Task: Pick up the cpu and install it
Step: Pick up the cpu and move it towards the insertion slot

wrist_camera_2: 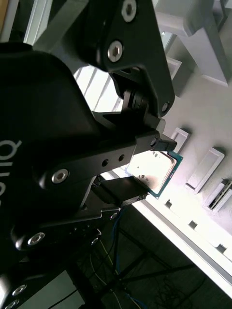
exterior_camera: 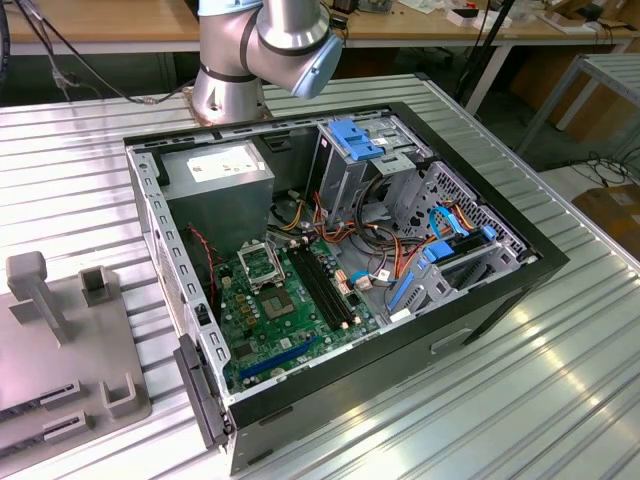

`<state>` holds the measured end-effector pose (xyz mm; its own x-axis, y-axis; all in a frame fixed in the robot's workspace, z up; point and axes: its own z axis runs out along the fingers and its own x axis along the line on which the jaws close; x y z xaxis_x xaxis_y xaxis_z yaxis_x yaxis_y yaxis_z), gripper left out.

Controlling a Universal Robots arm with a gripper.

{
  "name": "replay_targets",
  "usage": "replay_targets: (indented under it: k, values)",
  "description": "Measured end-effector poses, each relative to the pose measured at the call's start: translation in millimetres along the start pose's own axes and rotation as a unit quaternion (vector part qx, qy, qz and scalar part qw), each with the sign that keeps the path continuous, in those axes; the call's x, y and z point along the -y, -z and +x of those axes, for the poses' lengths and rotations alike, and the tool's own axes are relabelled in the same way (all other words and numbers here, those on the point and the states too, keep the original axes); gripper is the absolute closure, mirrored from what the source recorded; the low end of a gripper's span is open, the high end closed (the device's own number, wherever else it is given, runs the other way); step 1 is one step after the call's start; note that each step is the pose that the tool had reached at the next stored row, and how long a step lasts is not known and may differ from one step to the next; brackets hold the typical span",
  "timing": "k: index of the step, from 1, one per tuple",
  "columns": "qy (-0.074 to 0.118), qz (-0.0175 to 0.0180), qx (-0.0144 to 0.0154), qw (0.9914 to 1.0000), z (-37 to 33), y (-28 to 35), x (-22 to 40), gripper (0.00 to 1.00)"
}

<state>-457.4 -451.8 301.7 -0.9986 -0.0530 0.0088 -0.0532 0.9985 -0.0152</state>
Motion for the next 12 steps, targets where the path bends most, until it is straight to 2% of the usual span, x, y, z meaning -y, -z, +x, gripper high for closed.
replay_targets:
  k: [12]
  values:
    - [0.000,0.0000,-0.0001,1.00000,0.1,7.5,0.1,0.53]
